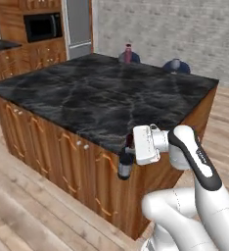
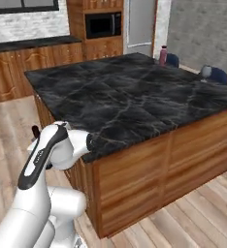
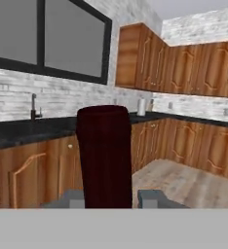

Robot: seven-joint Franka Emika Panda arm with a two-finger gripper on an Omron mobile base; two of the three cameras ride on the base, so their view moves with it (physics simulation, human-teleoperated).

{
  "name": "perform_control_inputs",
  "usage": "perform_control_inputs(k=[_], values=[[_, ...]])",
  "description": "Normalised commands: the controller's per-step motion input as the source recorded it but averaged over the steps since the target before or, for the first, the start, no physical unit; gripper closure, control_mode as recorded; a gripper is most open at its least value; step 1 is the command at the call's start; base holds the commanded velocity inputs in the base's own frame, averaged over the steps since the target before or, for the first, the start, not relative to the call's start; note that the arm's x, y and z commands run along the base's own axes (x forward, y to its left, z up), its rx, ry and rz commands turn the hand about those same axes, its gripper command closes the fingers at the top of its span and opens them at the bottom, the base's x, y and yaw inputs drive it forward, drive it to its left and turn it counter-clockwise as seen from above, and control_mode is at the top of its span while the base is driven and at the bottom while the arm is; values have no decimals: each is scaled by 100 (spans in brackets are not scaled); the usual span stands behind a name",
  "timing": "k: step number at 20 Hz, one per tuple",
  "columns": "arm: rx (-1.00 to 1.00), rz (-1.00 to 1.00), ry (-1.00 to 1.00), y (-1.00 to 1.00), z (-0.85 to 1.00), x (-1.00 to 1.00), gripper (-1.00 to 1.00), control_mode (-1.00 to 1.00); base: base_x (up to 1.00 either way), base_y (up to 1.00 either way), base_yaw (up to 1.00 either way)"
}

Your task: There is a wine glass and glass cup on the dining counter. Place the wine bottle next to the wine glass and the juice bottle next to the glass cup.

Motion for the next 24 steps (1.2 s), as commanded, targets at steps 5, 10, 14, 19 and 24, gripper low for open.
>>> perform_control_inputs(k=[5,10,14,19,24], values=[[0,0,0,0,0,0,100,100,1,-1,-82],[0,0,0,0,0,0,100,100,13,-1,-72],[0,0,0,0,0,0,100,100,29,-2,-58],[0,0,0,0,0,0,100,100,50,-7,-37],[0,0,0,0,0,0,100,100,70,-6,-15]])
